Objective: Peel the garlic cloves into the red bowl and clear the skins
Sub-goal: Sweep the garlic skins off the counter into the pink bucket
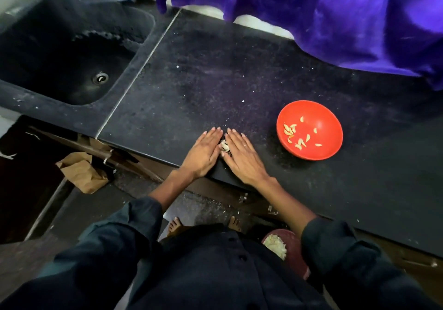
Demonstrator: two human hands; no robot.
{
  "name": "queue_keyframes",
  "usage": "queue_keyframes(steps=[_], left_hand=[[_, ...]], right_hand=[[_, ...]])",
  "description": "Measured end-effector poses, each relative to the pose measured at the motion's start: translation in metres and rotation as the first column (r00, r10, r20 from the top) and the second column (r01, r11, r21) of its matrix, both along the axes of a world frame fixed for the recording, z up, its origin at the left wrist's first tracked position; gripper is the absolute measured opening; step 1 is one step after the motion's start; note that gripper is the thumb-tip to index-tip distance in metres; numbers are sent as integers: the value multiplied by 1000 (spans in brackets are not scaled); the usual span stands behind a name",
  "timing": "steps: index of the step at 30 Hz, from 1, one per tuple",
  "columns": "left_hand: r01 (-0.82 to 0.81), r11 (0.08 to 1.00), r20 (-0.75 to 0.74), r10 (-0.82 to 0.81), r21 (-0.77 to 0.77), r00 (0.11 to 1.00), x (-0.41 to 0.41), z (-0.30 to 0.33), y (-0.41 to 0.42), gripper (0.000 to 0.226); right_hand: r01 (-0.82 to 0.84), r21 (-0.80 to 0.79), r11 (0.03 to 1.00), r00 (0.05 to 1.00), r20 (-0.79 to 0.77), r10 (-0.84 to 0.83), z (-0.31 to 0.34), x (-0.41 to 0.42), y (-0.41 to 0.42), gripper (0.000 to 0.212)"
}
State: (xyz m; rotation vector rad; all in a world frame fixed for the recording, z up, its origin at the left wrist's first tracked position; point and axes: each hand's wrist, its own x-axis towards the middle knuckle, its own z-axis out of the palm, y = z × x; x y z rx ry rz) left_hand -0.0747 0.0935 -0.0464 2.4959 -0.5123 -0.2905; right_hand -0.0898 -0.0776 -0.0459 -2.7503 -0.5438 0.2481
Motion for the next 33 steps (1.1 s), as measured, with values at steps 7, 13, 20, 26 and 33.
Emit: queue_keyframes(steps=[7,13,20,26,33], left_hand=[[23,986,-68,-35,-166,997,-35,8,4,56],[-265,918,-161,226,-295,961,-22,14,19,75],[-310,898,-205,254,-313,945,-24,12,16,78],[-357,889,-175,318,-288,932,-24,12,11,68],[-418,873,-127,399,-249,908,-25,16,0,61]], right_hand=[[114,263,958,993,-55,-103,2,-31,-10,72],[206,46,978,977,47,-208,-5,-46,-16,97],[-61,2,998,985,162,60,-13,-22,3,57],[-126,131,983,951,296,83,-19,-23,-7,61],[-242,156,957,857,498,136,-10,-16,-10,44]])
